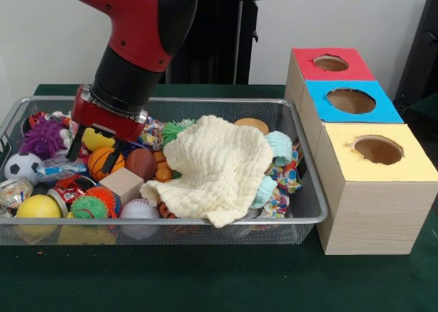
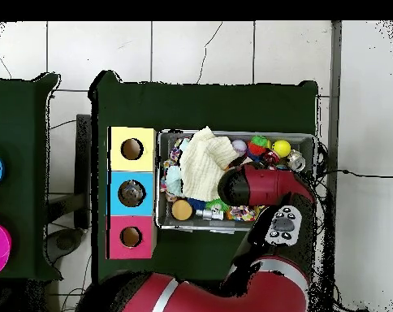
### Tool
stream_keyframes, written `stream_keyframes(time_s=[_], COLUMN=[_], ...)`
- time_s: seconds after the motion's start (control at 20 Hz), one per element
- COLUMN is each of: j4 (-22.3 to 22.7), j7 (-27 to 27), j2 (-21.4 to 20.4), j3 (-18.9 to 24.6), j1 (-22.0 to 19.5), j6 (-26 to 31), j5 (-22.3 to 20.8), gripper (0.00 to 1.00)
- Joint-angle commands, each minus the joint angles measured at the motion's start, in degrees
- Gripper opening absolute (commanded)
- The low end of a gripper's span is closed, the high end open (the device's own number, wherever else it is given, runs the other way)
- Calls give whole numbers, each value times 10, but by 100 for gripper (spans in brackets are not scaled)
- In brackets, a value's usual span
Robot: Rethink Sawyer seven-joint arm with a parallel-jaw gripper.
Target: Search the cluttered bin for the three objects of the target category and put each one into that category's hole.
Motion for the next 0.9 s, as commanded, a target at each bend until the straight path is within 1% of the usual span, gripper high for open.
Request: stream_keyframes(time_s=[0.05, 0.15, 0.4, 0.7, 0.9], j4=[-20, -18, -8, -20, -19], j7=[69, 68, 57, 55, 41], j2=[59, 63, 52, 70, 62], j3=[38, 32, 28, 17, 13], j1=[6, 5, 4, 5, 1], j6=[-2, -8, 12, 6, 10], j5=[0, -5, -7, -15, -22], gripper=[100, 100, 100, 100, 100])
